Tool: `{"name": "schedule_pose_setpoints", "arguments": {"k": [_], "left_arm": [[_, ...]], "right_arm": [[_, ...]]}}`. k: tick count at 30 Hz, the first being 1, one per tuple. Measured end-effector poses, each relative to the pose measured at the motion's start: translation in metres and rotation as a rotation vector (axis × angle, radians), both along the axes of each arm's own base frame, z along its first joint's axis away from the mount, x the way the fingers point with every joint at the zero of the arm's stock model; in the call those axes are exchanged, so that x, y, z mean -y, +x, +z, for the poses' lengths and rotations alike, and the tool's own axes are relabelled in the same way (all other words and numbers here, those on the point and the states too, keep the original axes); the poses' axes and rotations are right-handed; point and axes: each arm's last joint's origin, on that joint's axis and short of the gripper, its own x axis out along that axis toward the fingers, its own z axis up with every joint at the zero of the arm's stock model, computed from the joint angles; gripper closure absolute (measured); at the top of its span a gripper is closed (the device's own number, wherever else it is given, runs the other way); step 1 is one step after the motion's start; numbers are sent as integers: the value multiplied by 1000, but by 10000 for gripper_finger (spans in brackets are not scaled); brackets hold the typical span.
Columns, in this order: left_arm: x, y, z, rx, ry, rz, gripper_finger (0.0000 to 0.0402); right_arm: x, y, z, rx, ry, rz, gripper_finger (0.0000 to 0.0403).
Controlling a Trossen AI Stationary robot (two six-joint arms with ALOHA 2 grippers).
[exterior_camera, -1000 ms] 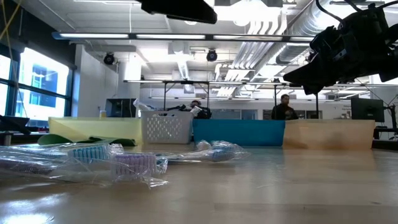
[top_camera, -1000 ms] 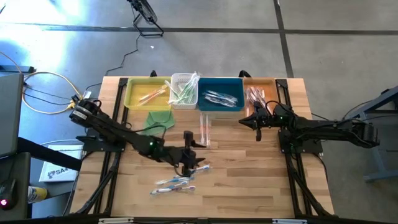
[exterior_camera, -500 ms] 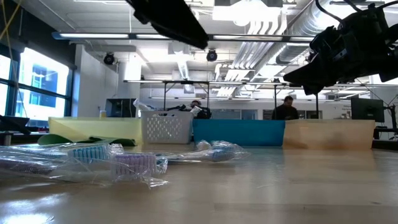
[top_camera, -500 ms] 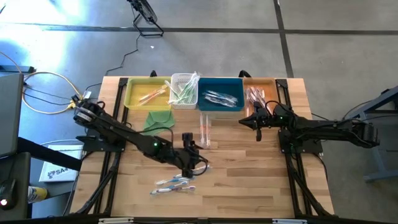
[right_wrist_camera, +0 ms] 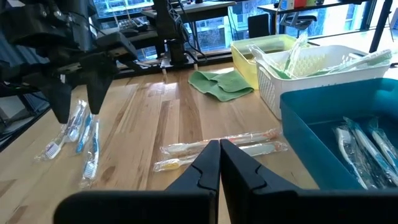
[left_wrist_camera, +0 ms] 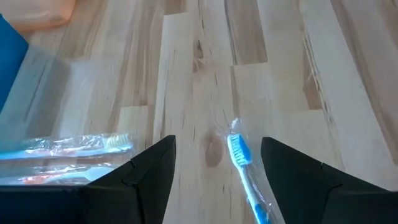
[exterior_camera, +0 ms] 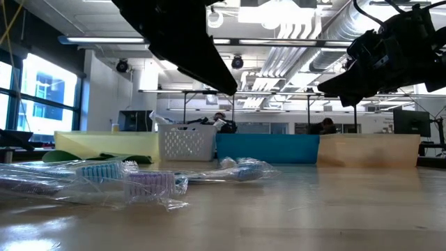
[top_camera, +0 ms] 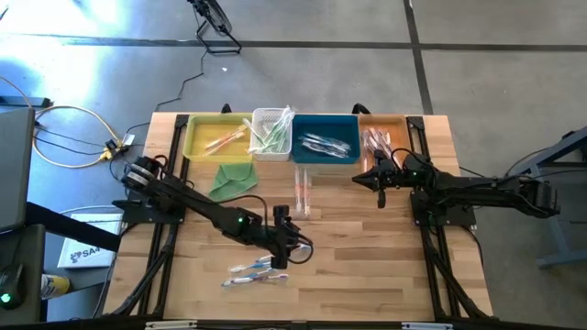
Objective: Pick & Place Toothbrushes
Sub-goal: Put the blue toothbrush into the blue bin
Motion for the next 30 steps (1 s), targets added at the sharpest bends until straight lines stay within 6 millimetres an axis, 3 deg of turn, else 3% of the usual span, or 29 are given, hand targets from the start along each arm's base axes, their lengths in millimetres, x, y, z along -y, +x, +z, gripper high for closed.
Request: {"name": "schedule_pose_setpoints", "arguments": {"k": [30], "left_arm": [[4, 7, -1, 56, -27, -30, 172]], "right_arm": [[0, 0, 0, 4, -2, -2, 399]]}}
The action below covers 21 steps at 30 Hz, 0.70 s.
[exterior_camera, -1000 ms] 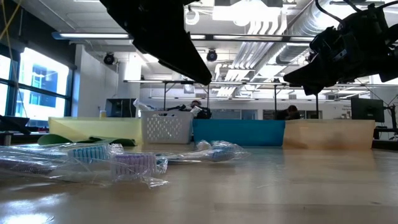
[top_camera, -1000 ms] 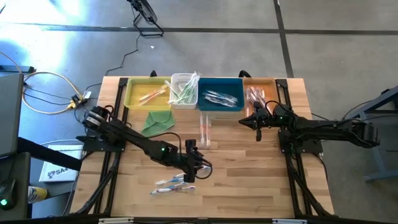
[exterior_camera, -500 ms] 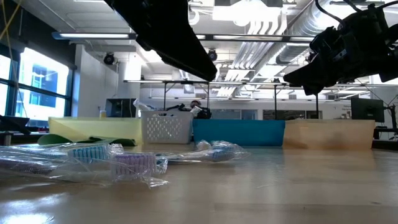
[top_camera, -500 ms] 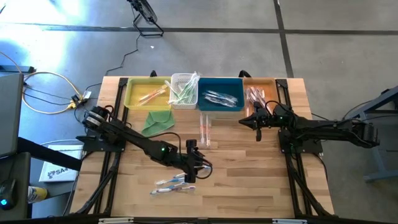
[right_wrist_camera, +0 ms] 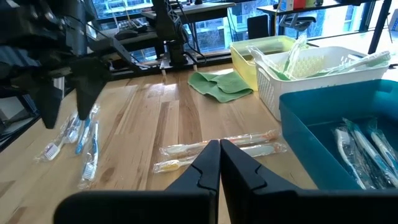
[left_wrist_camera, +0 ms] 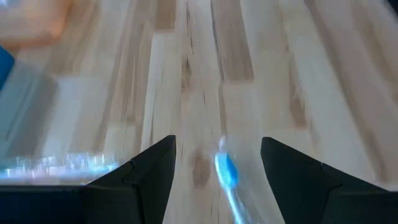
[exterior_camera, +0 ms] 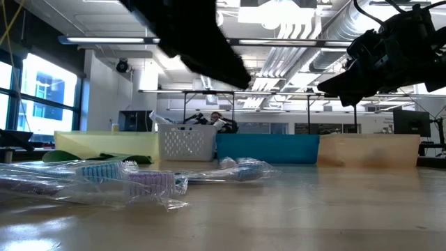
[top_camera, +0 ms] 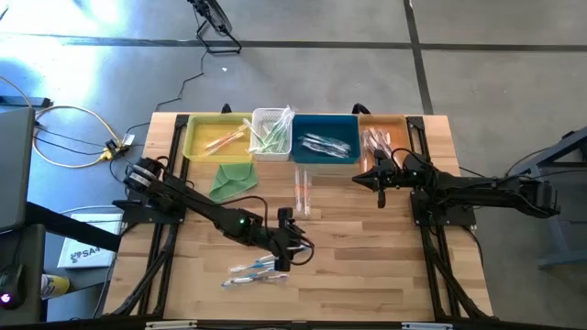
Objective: Pick & Place Toothbrushes
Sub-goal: Put the blue toothbrush into the blue bin
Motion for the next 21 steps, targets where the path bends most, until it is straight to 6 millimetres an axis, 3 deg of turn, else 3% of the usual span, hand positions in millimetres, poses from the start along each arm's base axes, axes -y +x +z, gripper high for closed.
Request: {"name": "schedule_pose_setpoints", "arguments": {"k": [6, 12, 21], "left_arm": [[4, 12, -14, 39, -2, -8, 172], [6, 13, -33, -31, 3, -40, 172], [7, 15, -39, -44, -15, -28, 172]], "right_arm": [[0, 0, 0, -1, 1, 4, 399], [0, 0, -1, -11, 6, 4, 399], [0, 0, -2, -19, 6, -3, 399]]}}
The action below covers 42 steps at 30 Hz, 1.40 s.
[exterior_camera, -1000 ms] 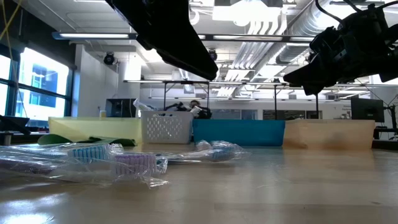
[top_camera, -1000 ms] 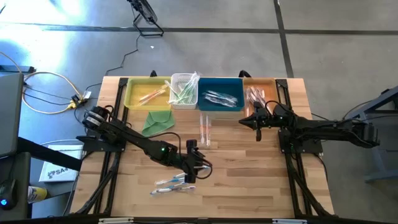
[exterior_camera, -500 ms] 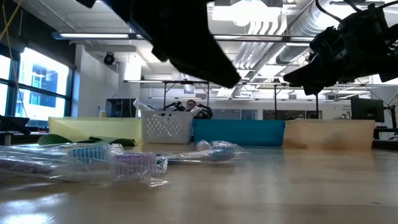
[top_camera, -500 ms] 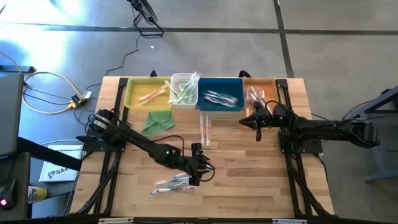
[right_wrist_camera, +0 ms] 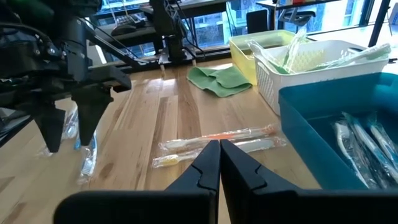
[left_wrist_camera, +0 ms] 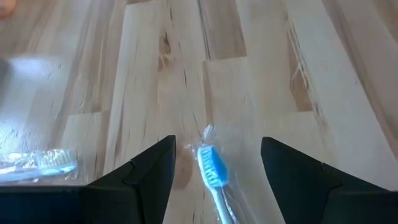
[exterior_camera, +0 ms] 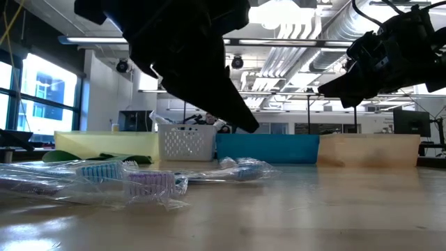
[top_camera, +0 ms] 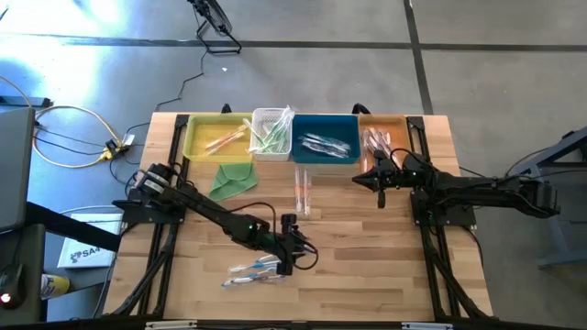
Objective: Pick & Place Toothbrushes
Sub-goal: Put the blue toothbrush into the blue bin
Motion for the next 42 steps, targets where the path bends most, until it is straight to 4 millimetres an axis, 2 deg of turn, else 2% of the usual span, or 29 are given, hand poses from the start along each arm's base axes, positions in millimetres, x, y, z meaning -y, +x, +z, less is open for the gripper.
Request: {"name": "schedule_pose_setpoints", "arguments": {"k": [14, 23, 42], "left_arm": [[0, 0, -1, -8, -4, -9, 172], [-22, 10, 3, 45, 48, 74, 172], [-19, 9, 2, 5, -24, -22, 172]], "right_arm": [[0, 0, 0, 0, 2, 2, 399], [0, 0, 0, -1, 24, 5, 399], [0, 0, 0, 1, 6, 8, 399]]}}
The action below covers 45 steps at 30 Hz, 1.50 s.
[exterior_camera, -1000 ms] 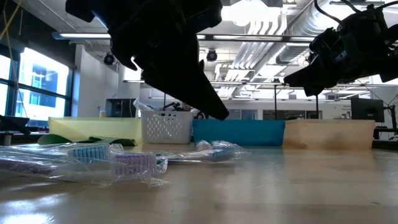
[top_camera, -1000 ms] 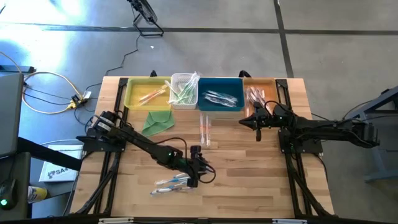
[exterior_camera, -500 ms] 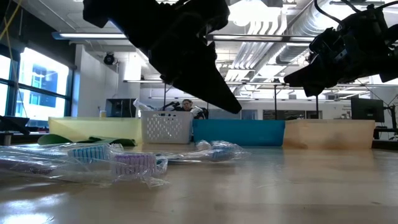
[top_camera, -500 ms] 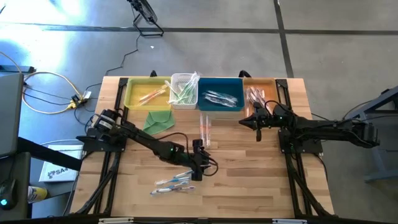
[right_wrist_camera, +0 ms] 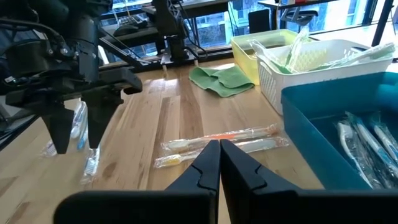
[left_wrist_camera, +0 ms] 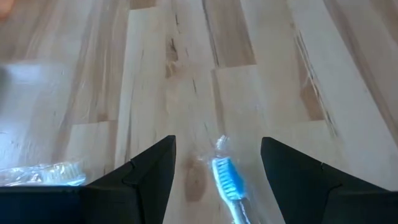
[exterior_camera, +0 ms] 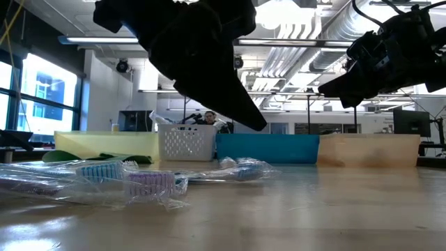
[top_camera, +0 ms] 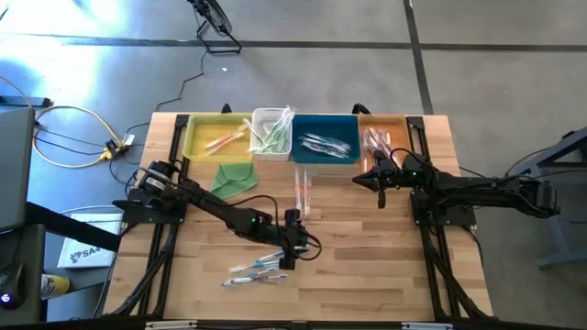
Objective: Pick & Place Toothbrushes
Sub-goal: Put the blue toothbrush into the blue bin
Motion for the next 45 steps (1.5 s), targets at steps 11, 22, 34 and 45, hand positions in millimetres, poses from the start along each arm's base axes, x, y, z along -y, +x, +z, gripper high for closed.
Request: {"name": "schedule_pose_setpoints", "arguments": {"k": [11, 22, 34, 45], "left_arm": [[16, -11, -6, -71, -12, 31, 172], [16, -12, -6, -79, -40, 54, 172], [18, -8, -33, -134, -36, 74, 172], [20, -3, -42, -119, -63, 93, 172]], "right_arm": [[0, 0, 0, -1, 0, 1, 399], [0, 0, 0, -1, 0, 1, 399], [0, 0, 0, -2, 1, 2, 399], [0, 0, -1, -6, 3, 2, 399]]}}
